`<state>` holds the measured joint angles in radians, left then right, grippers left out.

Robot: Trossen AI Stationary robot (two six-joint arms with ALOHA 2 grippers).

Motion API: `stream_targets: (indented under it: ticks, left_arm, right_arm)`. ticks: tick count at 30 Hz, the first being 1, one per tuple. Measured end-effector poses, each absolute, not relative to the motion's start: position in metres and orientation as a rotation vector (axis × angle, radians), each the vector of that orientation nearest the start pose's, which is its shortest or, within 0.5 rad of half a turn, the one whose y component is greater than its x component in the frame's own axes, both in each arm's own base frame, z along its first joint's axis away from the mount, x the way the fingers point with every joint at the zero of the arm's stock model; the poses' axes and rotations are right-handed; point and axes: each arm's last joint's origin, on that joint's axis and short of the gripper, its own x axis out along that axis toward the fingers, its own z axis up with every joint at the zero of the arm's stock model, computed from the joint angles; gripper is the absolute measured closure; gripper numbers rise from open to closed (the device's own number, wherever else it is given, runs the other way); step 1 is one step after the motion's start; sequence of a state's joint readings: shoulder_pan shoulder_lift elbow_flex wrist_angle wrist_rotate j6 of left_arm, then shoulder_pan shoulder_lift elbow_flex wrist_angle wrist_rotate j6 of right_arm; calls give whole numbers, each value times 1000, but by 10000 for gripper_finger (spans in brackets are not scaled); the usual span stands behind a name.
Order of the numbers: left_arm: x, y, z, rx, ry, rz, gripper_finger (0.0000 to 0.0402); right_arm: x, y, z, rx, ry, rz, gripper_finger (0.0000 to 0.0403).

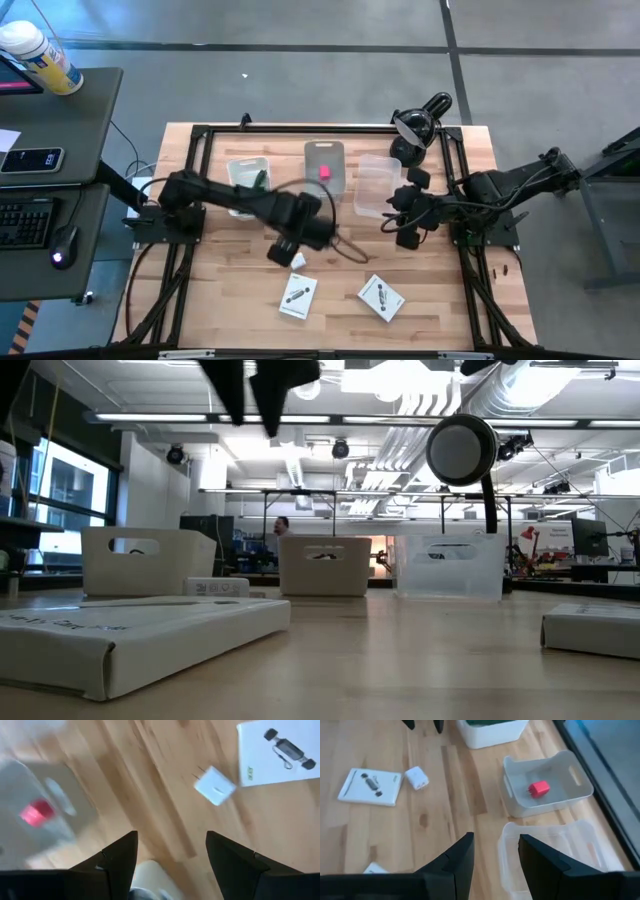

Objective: Pick and place items into bin
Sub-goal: Put the white charger adapter into the gray bin

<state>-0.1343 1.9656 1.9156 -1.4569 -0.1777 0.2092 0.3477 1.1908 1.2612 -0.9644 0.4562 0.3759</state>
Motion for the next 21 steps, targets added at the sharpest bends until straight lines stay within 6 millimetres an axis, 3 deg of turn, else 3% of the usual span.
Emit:
stream_targets:
  ticks: [5, 10, 21]
  left_arm:
    - [368, -62, 273, 254, 1540, 18, 179]
    - [372, -75, 255, 116, 1478, 120, 179]
    - [370, -75, 224, -131, 1459, 319, 179]
  right_arm:
    - [210, 69, 352, -9, 802, -204, 258]
    - [206, 76, 352, -34, 811, -166, 258]
    - [199, 92, 351, -29, 806, -126, 258]
